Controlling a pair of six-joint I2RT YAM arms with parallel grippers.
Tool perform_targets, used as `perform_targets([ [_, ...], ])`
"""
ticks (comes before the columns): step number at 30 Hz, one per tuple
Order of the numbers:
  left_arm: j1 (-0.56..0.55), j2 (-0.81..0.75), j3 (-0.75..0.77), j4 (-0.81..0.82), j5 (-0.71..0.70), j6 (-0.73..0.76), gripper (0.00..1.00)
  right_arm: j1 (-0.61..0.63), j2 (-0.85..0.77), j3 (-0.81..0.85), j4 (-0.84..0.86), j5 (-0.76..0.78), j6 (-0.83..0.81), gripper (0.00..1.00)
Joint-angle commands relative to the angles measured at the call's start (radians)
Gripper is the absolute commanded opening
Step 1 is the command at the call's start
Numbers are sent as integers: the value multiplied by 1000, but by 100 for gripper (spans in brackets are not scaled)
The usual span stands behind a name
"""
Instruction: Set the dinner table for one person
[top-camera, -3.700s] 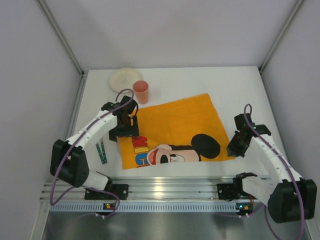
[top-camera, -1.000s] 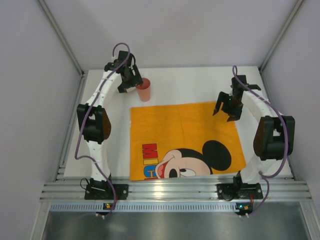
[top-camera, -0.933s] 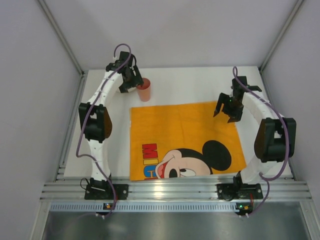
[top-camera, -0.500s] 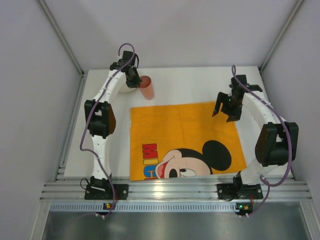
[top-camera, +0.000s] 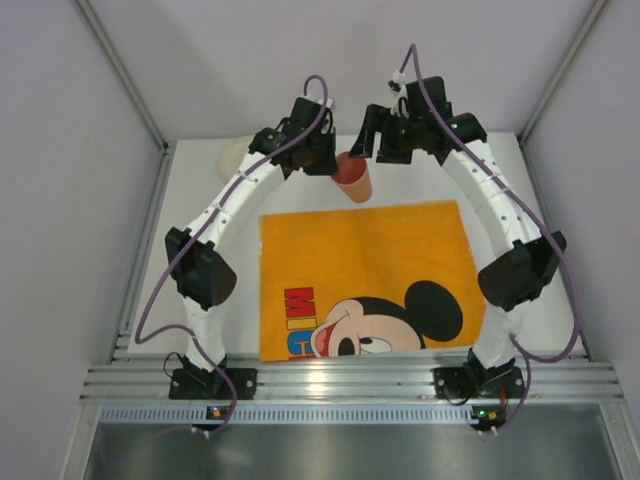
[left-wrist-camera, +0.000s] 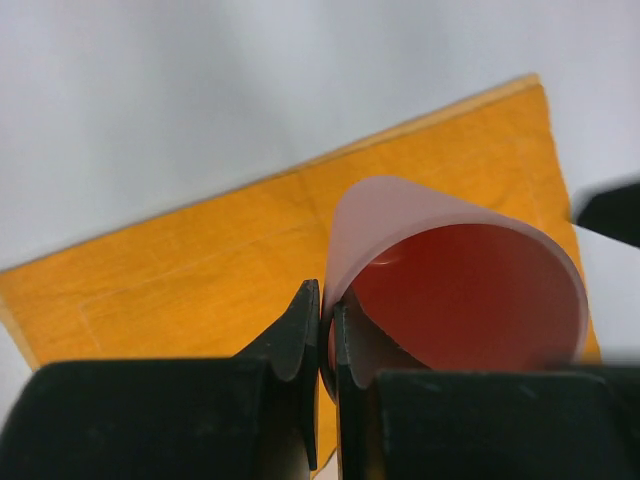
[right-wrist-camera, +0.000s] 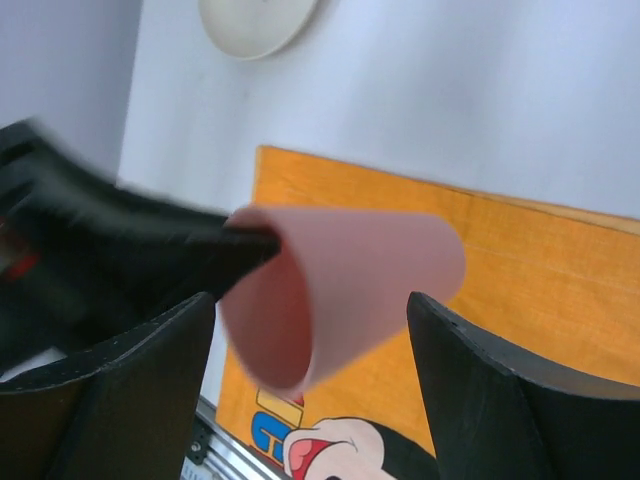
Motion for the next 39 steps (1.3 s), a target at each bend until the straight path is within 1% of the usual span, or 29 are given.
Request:
perform_targets([
  [1, -53, -88, -11, -2, -3, 38, 0, 21, 64, 18, -49, 68, 23, 77],
  [2, -64, -101, -12, -6, -3, 38, 0, 21, 69, 15, -73, 88, 24, 76],
  [3, -73, -108, -11, -5, -37, 38, 0, 21, 72, 10, -89, 111, 27, 73],
  [5, -82, -124, -6, -14, -55, 43, 0, 21, 66, -16, -115, 177, 26, 64],
  [6, -82, -127, -3, -23, -69, 47, 0, 23, 60, -31, -125, 199, 27, 51],
  [8, -82, -135, 6, -34, -97, 57, 0, 23, 25, -85, -132, 249, 24, 36],
  [9, -82, -133, 6, -43, -100, 63, 0, 23, 14, -105, -133, 260, 23, 25],
  [10, -81, -133, 6, -46, -104, 63, 2, 23, -6, -137, -132, 274, 20, 17],
  [11, -82, -133, 4, -48, -95, 63, 10, 24, -12, -152, -132, 283, 21, 12],
  [12, -82, -130, 3, -49, -94, 60, 40, 26, -20, -166, -133, 291, 20, 1],
  [14, -82, -125, 11, -55, -95, 58, 65, 26, -38, -206, -135, 308, 21, 0],
  [15, -81, -125, 15, -60, -123, 61, 93, 24, -44, -215, -138, 338, 24, 0],
  [16, -78, -125, 26, -66, -141, 61, 99, 24, -54, -232, -139, 367, 23, 0],
  [18, -63, -136, 31, -71, -172, 63, 99, 12, -60, -239, -164, 409, 17, 0],
  [20, -15, -153, 18, -68, -175, 58, 99, -19, -49, -239, -208, 479, 11, 0],
  [22, 63, -173, -23, -60, -148, 38, 98, -48, -41, -254, -225, 548, -2, 0],
  [23, 92, -179, -40, -55, -135, 28, 98, -86, -43, -268, -233, 571, -3, 0],
  [24, 146, -185, -70, -52, -123, 9, 99, -108, -51, -293, -233, 602, -6, 0],
  [27, 215, -219, -142, -34, -115, -3, 97, -192, -54, -332, -202, 633, -21, 0],
  [31, 241, -272, -229, -5, -111, -5, 97, -266, -35, -384, -117, 648, -34, 0],
  [32, 243, -280, -244, 1, -106, -6, 97, -285, -32, -393, -69, 647, -35, 0],
  [36, 246, -299, -295, 6, -91, -14, 97, -299, -5, -421, 17, 653, -19, 0],
  [39, 249, -297, -304, 1, -92, -14, 97, -301, -2, -472, 69, 642, 7, 0],
])
